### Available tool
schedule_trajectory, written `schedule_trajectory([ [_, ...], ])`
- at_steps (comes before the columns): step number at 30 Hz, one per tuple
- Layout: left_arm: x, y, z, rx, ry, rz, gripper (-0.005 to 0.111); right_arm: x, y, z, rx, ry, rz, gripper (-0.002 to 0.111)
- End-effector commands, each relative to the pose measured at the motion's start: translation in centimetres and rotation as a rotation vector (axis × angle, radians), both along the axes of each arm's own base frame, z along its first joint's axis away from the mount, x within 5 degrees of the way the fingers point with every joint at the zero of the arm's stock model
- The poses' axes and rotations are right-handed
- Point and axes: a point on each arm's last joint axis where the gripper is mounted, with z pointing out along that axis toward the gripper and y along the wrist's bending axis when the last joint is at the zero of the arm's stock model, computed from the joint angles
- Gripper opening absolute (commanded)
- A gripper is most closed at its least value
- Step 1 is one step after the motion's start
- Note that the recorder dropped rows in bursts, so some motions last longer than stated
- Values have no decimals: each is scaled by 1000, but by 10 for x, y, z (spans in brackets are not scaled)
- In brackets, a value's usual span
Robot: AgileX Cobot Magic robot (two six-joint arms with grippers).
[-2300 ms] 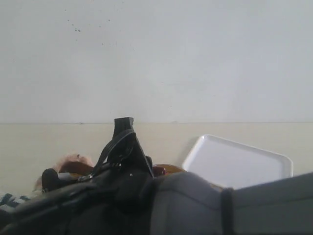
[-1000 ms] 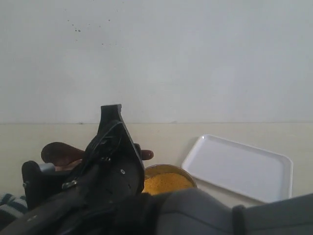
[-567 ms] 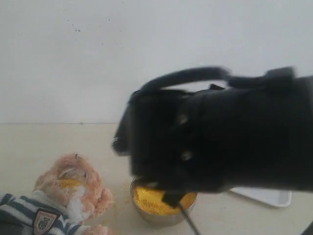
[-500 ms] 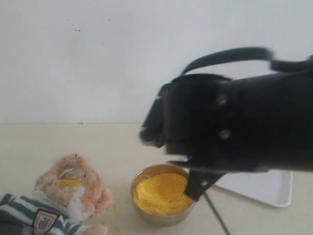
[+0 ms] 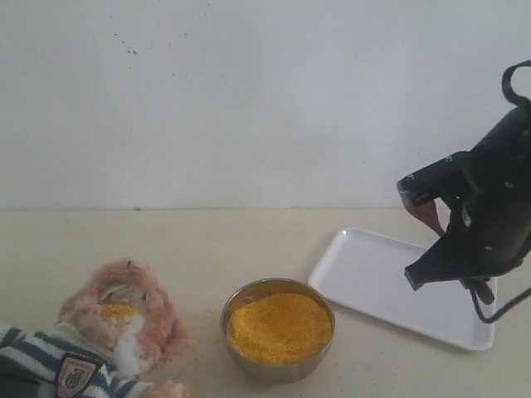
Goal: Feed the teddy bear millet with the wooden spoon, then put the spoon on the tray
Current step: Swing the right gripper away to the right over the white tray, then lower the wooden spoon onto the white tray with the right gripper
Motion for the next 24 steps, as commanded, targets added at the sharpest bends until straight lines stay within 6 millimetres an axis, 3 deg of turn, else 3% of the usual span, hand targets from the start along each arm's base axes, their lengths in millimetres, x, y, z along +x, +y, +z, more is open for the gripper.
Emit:
schedule_trajectory([
  [1, -1, -1, 3, -17, -13, -1, 4, 35, 6, -24, 34, 47, -9, 0],
  [7, -1, -1, 3, -17, -13, -1, 4, 72, 13, -56, 73, 88, -55, 0],
  [11, -1, -1, 3, -17, -13, -1, 4, 84, 11, -74, 76, 111, -88, 0],
  [24, -1, -1, 3, -17, -13, -1, 4, 90, 4, -107, 95, 159, -124, 0],
])
